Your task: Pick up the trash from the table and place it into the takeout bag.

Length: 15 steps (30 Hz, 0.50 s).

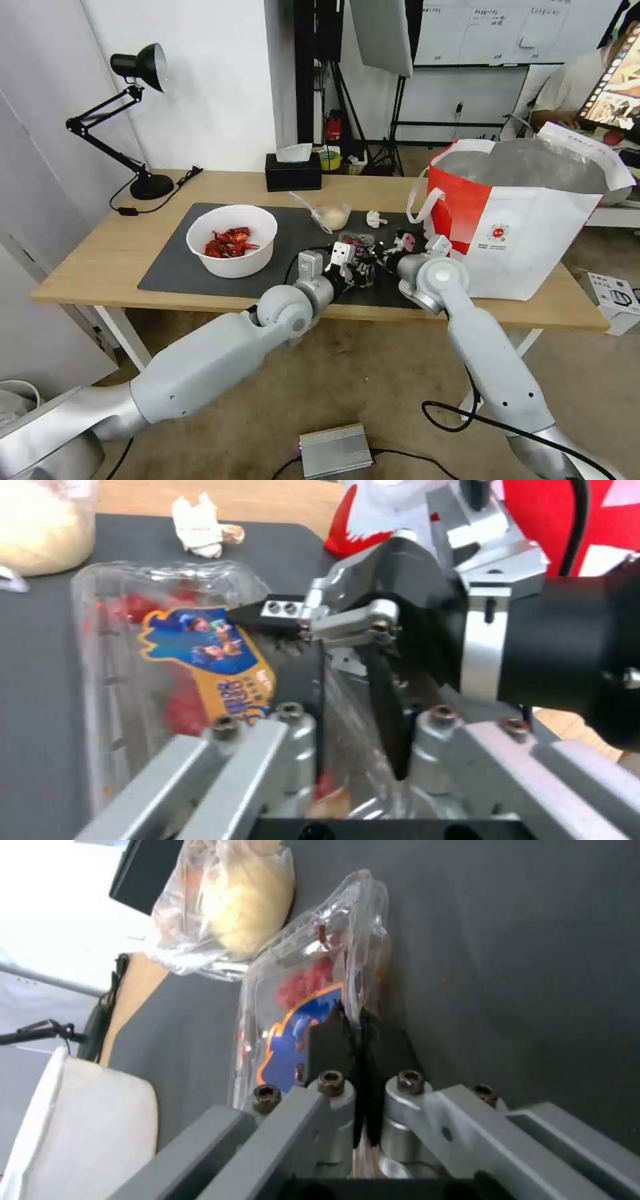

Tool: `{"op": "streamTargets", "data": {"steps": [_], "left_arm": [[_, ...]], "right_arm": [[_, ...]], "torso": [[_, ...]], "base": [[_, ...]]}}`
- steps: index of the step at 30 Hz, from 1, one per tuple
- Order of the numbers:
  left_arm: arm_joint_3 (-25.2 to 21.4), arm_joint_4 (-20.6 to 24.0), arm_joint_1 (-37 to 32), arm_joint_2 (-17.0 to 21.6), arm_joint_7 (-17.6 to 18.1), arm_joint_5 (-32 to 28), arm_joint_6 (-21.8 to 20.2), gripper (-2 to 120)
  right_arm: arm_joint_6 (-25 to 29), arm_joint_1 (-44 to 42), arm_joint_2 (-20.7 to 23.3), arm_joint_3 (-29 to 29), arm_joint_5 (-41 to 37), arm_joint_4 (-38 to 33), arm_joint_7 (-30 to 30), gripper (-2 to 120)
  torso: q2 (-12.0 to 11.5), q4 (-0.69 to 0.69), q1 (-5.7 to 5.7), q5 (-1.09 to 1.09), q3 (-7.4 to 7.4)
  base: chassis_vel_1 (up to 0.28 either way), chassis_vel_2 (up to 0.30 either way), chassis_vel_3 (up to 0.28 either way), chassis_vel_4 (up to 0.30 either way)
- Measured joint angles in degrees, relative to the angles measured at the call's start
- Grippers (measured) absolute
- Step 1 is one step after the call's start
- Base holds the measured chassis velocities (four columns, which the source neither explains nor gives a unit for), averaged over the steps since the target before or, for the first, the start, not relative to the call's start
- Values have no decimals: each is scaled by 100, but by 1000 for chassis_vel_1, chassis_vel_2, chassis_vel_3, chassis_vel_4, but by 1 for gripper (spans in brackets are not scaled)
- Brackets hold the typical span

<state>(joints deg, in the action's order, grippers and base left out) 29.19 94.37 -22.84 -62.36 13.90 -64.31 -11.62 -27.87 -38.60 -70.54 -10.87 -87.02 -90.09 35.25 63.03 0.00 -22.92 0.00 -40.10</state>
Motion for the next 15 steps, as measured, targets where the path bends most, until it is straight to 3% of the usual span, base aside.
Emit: {"op": "streamTargets", "data": {"steps": [11,12,15], "left_arm": [[-117,178,40,168,4,-169,-18,67],[-149,225,49,168,-2,-168,0,71],[-175,254,57,208,2,-191,-4,80]], "right_arm": [[7,-33,-9,-32,13,15,16,0],[1,-53,-14,-16,-2,16,7,0],[-1,-54,-21,-14,0,21,5,0]], "torso": [[0,0,0,0,0],[0,1,0,-9,0],[1,0,3,2,1]], "base": [[0,0,0,0],[0,0,0,0],[0,0,0,0]]}}
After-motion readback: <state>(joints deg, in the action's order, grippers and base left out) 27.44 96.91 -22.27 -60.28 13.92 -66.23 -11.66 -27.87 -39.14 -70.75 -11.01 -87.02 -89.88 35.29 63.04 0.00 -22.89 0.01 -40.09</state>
